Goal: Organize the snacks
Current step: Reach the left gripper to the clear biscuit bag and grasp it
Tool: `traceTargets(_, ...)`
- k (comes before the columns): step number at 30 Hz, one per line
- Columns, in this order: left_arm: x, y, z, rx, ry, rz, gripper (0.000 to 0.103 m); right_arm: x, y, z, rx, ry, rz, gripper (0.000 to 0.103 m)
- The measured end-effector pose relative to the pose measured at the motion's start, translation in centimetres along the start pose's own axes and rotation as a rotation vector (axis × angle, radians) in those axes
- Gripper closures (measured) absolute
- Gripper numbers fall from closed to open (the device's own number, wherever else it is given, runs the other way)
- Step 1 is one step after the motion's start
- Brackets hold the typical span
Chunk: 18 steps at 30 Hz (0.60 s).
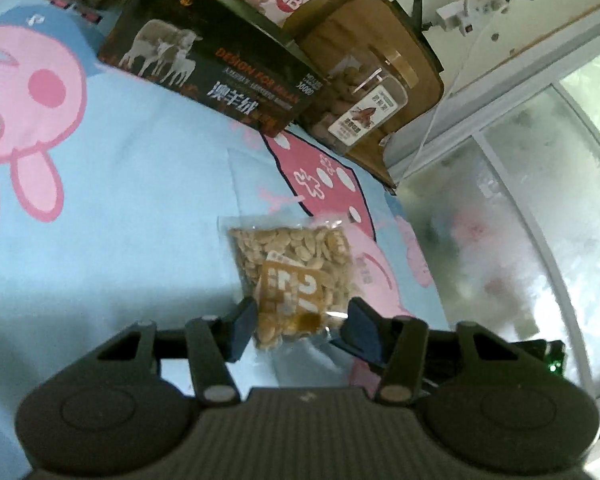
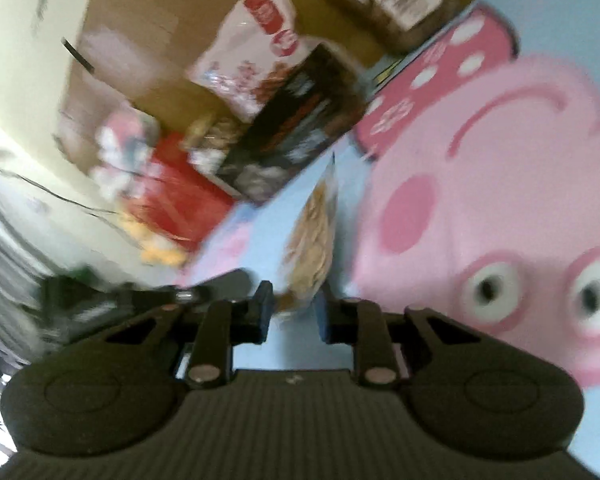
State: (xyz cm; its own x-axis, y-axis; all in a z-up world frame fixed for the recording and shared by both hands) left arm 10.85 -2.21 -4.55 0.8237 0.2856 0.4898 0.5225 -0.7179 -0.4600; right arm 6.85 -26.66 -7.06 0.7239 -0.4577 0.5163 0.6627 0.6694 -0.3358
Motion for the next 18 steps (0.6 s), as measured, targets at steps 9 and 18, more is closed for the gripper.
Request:
traceTargets(9, -0.1, -0.1, 0.0, -0.01, 0.004, 0.006, 0.052, 0.6, 0.3, -0.9, -0.062, 0.086, -0.044, 0.082)
traceTargets(18, 1.3, -3.4, 0.9, -0.033, -0.061, -0.097, 0.016, 0.3, -0.6, -3.5, 0.158, 0.475, -0.024, 0.095)
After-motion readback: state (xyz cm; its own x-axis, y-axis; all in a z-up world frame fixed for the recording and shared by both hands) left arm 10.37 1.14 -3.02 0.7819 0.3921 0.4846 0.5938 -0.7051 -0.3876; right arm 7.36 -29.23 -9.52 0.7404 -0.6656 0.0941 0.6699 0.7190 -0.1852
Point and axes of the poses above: each gripper's, at about its wrist camera, not at the fingertips, and y roughly the way its jaws point, z to its left, x to its top, the point moved 6 cm from there along y, roughly the way its jaws point, and after that the axes turned 4 degrees about -z, right-handed, at the moved point
